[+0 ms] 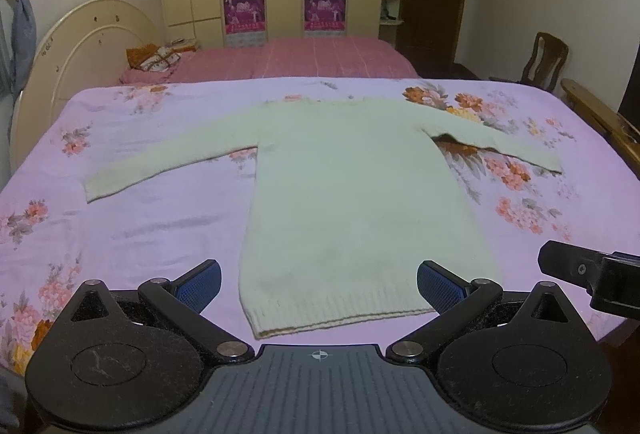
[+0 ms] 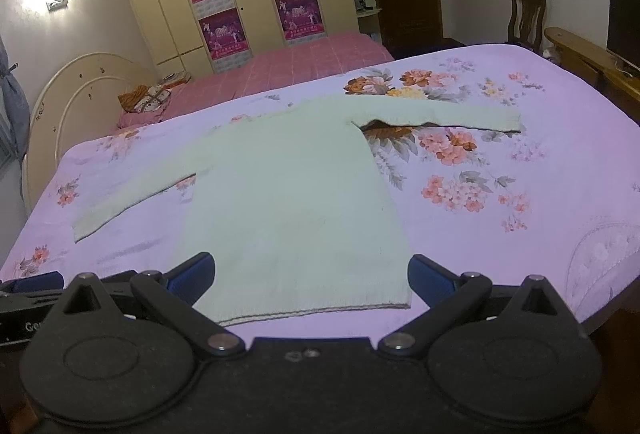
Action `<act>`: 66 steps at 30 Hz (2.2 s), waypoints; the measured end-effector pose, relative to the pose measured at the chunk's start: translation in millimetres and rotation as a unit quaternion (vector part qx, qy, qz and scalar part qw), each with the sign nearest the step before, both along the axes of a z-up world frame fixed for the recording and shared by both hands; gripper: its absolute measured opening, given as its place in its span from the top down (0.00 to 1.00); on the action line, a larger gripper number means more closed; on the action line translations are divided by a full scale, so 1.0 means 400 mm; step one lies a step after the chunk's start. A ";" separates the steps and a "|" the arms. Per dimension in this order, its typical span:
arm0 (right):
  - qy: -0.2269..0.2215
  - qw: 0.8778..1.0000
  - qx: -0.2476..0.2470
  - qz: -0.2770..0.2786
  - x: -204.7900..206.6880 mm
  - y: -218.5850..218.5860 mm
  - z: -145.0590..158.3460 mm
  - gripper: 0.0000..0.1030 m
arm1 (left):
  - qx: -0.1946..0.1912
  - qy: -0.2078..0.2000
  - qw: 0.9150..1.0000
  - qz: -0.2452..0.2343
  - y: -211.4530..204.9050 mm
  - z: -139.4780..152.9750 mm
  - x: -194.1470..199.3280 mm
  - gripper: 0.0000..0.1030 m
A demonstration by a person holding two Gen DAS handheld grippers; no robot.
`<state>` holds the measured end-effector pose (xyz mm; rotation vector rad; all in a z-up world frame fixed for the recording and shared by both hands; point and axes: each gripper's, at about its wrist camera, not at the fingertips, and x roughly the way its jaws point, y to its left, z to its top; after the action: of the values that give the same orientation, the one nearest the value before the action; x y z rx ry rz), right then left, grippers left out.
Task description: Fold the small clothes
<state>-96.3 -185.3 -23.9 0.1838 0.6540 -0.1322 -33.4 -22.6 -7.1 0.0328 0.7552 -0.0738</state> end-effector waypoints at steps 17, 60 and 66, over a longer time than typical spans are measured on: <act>-0.001 1.000 0.011 0.004 -0.014 0.007 0.006 0.01 | 0.001 0.005 1.000 0.002 -0.001 -0.005 0.009 0.00; -0.002 1.000 0.025 0.001 0.016 -0.021 -0.004 0.01 | 0.002 0.021 1.000 0.008 -0.026 -0.024 0.057 0.00; 0.005 1.000 0.025 -0.001 0.043 -0.028 -0.011 0.01 | 0.003 0.030 0.999 0.011 -0.031 -0.039 0.089 0.00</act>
<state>-79.1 -196.4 -28.5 0.2327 0.6669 -0.1189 2.2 -35.1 -22.5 0.0277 0.8165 -0.0512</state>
